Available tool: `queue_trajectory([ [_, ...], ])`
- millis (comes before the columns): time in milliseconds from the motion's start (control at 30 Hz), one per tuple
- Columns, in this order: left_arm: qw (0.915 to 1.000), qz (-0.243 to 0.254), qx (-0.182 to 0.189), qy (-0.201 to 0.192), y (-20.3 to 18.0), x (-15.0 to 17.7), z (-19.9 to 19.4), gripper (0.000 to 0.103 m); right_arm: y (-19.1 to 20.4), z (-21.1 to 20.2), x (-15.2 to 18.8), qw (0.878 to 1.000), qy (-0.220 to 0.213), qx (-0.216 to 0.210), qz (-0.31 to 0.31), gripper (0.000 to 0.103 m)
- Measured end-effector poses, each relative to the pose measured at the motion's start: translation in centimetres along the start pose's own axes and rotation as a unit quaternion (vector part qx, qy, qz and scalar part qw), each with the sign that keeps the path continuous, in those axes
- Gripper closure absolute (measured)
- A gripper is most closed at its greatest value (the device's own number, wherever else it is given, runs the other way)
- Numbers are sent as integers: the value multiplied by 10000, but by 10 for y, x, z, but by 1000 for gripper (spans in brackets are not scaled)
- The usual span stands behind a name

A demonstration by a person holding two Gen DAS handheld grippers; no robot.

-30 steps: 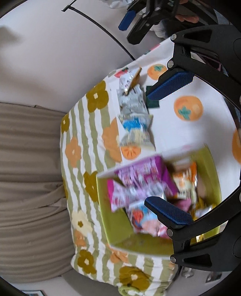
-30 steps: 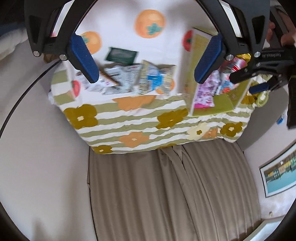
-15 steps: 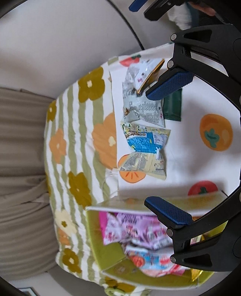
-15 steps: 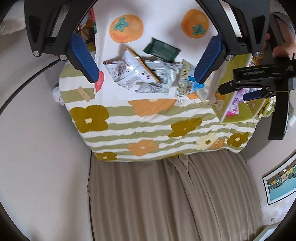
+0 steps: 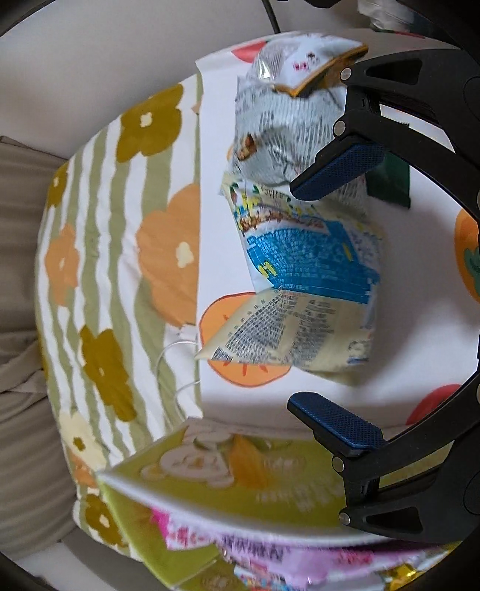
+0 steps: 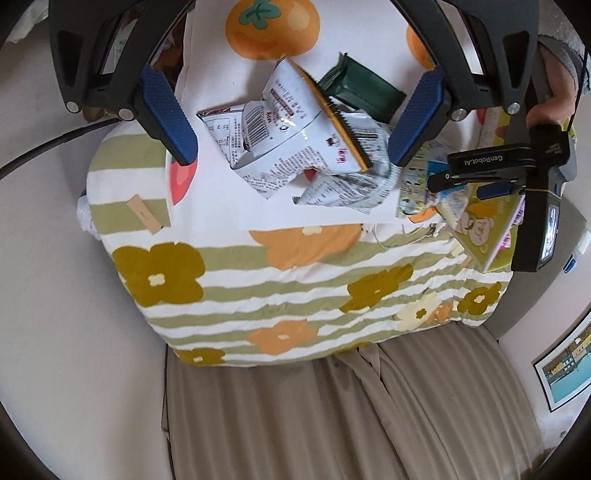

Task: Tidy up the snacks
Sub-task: 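Grasp the blue-and-cream bag with the left tool while the right tool grasps the white printed chip bag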

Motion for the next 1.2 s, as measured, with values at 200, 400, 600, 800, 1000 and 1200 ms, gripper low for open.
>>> queue_trajectory([
  [200,9998,90,77,142,-3,3,23,0,-17,26,1,9993,255,34,269,0],
  [400,9994,271,233,47,-9,3,28,0,-28,46,3,9966,513,128,626,0],
  [600,9987,305,412,23,-13,5,29,14,-35,60,6,9914,694,147,1104,0],
  [800,9981,252,554,27,-10,6,25,19,-35,72,12,9832,867,-5,1605,0],
  [1000,9975,274,644,43,-12,8,23,19,-40,81,17,9767,925,-5,1938,0],
  [1200,9975,271,657,44,-14,9,22,19,-36,97,21,9787,1173,140,1677,0],
])
Point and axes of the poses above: each gripper's, at about its wrist camera, not at the fingertips, and z roughly the way its jaws point, y to its left, x to its underside, the point moved 9 cm from there along z, roughly the way its jaws point, and after that the axes turned 11 degrees about z, right-handed, at the moved point
